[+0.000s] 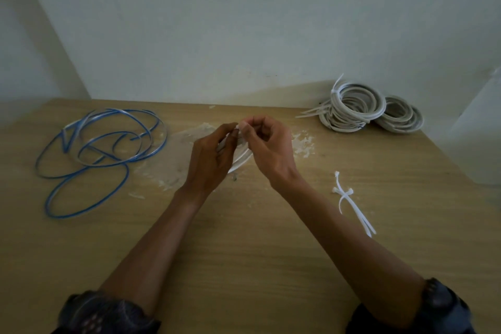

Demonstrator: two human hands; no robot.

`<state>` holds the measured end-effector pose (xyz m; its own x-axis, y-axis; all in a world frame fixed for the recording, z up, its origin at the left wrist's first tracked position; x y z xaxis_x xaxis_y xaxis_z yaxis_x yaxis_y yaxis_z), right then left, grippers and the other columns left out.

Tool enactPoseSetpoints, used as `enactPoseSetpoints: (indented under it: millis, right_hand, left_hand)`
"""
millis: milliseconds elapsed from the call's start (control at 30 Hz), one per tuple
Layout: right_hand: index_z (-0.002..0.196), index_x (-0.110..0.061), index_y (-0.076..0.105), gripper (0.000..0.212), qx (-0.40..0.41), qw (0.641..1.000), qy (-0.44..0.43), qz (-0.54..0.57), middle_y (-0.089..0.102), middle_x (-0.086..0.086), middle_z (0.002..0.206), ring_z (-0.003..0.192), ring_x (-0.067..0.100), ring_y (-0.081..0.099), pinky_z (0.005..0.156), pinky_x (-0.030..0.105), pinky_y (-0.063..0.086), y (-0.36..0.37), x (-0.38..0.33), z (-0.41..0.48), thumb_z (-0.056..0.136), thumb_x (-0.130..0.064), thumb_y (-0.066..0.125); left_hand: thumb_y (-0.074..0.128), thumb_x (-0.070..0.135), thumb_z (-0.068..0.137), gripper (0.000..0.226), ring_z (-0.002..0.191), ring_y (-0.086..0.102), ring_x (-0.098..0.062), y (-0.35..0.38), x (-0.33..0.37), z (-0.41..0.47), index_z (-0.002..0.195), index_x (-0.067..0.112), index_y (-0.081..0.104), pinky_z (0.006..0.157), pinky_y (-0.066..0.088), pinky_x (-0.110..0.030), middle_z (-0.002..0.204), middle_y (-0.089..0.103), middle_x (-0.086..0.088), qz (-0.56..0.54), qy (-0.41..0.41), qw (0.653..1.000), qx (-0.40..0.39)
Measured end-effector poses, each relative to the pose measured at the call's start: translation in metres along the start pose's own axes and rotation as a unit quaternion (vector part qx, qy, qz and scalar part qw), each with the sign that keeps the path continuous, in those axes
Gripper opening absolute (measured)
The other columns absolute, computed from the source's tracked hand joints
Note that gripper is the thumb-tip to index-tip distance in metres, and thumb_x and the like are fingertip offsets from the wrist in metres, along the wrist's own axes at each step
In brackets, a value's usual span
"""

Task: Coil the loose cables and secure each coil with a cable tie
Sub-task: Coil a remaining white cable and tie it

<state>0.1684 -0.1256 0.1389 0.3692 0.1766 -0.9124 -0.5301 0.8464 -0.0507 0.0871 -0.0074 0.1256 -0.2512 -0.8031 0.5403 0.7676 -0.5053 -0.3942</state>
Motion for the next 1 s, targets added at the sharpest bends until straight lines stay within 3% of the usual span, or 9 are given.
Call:
enactPoseSetpoints:
  millis: [133,200,333,433,567,700,800,867,1000]
  right_hand:
    - [0.1,-0.01,0.071,0.006,0.01,0.999,-0.018,-0.04,0.073,-0.005,0.083,0.073,0.003,0.068,0.067,0.017,0.053,0.002,-0.005,0.001,0.096,-0.012,0.067]
    - [0.1,-0.011,0.072,0.007,0.02,0.992,-0.071,-0.104,0.072,-0.007,0.084,0.074,0.003,0.067,0.066,0.016,0.051,0.001,-0.014,-0.001,0.097,-0.013,0.066]
    - [0.112,-0.011,0.071,0.017,0.02,0.922,-0.237,-0.306,0.069,-0.001,0.096,0.08,0.009,0.061,0.07,0.027,0.054,0.016,-0.028,-0.016,0.1,-0.021,0.064]
    - [0.109,-0.014,0.073,0.016,0.011,0.933,-0.218,-0.286,0.07,-0.003,0.097,0.081,0.008,0.062,0.072,0.025,0.052,0.015,-0.027,-0.011,0.098,-0.022,0.066]
    - [0.099,-0.018,0.075,0.008,-0.027,0.958,-0.15,-0.242,0.071,-0.012,0.093,0.082,0.001,0.064,0.07,0.007,0.044,0.005,-0.023,0.007,0.093,-0.023,0.072]
    - [0.094,-0.017,0.076,0.004,-0.024,0.97,-0.141,-0.196,0.071,-0.011,0.093,0.086,0.003,0.067,0.073,0.016,0.05,-0.001,-0.024,0.01,0.09,-0.018,0.074]
    - [0.09,-0.016,0.075,0.001,-0.017,0.967,-0.152,-0.203,0.071,-0.011,0.092,0.086,0.004,0.065,0.073,0.015,0.048,-0.007,-0.03,0.014,0.089,-0.016,0.075]
    - [0.091,-0.017,0.073,0.002,-0.008,0.954,-0.192,-0.232,0.07,-0.01,0.092,0.086,0.004,0.062,0.076,0.012,0.043,-0.009,-0.039,0.012,0.089,-0.016,0.073]
    - [0.092,-0.018,0.073,0.014,0.021,0.875,-0.331,-0.353,0.071,-0.005,0.093,0.092,0.012,0.057,0.079,0.029,0.04,0.006,-0.06,-0.01,0.092,-0.029,0.064]
  left_hand:
    - [0.051,0.021,0.108,0.024,0.074,0.071,-0.011,-0.003,0.002,0.0,0.122,0.013,0.068,0.06,0.055,-0.043,0.09,0.074,0.0,0.004,0.001,1.0,0.005]
    - [0.051,0.02,0.108,0.023,0.076,0.072,-0.012,-0.002,0.002,0.0,0.121,0.013,0.068,0.061,0.055,-0.043,0.089,0.074,0.0,0.0,-0.004,1.0,0.001]
    - [0.053,0.015,0.107,0.021,0.084,0.072,-0.005,-0.007,0.003,0.001,0.119,0.014,0.069,0.07,0.058,-0.034,0.093,0.074,0.009,-0.033,-0.029,0.999,0.014]
    - [0.053,0.013,0.106,0.021,0.082,0.071,-0.005,-0.005,0.004,0.001,0.118,0.014,0.07,0.067,0.056,-0.032,0.091,0.073,0.011,-0.04,-0.023,0.999,0.001]
    - [0.052,0.015,0.106,0.022,0.079,0.071,-0.005,0.001,0.004,0.001,0.119,0.012,0.069,0.065,0.057,-0.035,0.091,0.074,0.006,-0.034,-0.011,0.999,-0.02]
    - [0.05,0.02,0.106,0.024,0.077,0.07,-0.006,0.003,0.008,0.004,0.116,0.011,0.07,0.063,0.053,-0.03,0.09,0.074,0.004,-0.052,-0.011,0.998,-0.035]
    - [0.045,0.022,0.108,0.025,0.063,0.063,0.0,0.007,0.007,0.004,0.119,0.013,0.066,0.057,0.044,-0.021,0.078,0.068,0.013,-0.05,-0.025,0.997,-0.056]
    - [0.037,0.023,0.11,0.026,0.048,0.051,-0.004,0.007,-0.002,0.004,0.115,0.015,0.061,0.049,0.037,-0.024,0.061,0.056,0.011,-0.048,-0.064,0.996,-0.047]
    - [0.033,0.015,0.107,0.025,0.049,0.042,-0.005,0.005,-0.025,0.009,0.096,0.013,0.055,0.049,0.033,-0.026,0.062,0.049,0.009,-0.012,-0.151,0.988,-0.015]
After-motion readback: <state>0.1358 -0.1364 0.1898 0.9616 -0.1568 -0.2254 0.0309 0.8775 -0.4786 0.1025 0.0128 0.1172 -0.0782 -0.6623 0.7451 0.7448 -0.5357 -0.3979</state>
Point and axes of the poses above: each hand's wrist, its own z-axis towards the middle knuckle, its own y-axis out of the palm, x = y × z, the point moved 10 cm from there along z, towards the middle knuckle
